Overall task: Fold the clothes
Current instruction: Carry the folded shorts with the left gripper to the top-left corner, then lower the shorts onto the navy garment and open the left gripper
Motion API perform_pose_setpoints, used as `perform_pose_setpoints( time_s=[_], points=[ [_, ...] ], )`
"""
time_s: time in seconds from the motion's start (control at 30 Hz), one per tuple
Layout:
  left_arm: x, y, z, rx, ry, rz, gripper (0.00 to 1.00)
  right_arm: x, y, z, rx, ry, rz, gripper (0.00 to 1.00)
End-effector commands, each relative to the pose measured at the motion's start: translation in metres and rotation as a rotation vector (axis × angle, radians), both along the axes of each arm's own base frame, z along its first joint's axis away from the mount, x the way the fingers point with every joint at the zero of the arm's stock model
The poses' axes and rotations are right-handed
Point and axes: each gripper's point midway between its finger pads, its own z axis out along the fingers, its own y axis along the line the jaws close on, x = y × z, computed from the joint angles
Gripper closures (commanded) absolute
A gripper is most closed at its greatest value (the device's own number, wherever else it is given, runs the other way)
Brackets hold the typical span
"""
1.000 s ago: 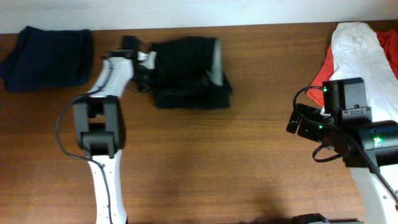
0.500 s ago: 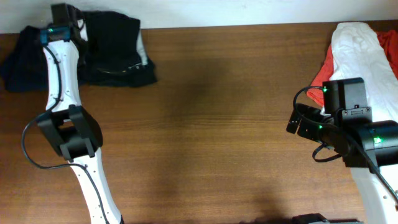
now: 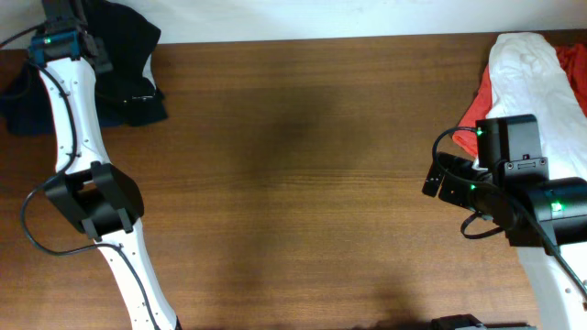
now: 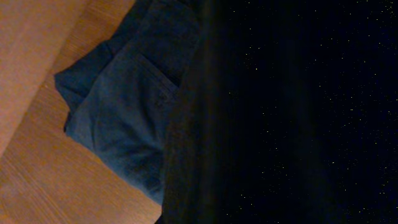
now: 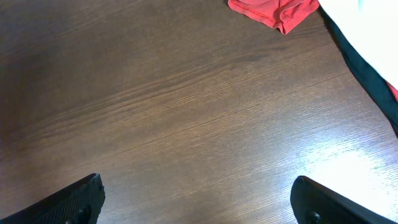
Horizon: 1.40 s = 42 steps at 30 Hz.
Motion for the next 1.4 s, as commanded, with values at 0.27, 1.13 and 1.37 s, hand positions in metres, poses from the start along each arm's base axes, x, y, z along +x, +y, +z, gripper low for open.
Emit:
perform_pose_setpoints(
  time_s=[0.27,1.13,1.37],
  points=[
    [0.008,0.033,0.040,0.169,-0.113,0.120,0.99,0.001,-0.001,0.000,0.005,-0.003,-0.011,0.01],
    [0.005,0.114,-0.028,0.179,-0.099,0.236,0.02,0.001,-0.001,0.000,0.005,-0.003,-0.011,0.01],
    [0.017,0.071,0.014,0.184,-0.146,0.171,0.22,0.001,-0.001,0.000,0.005,-0.003,-0.011,0.01]
  ],
)
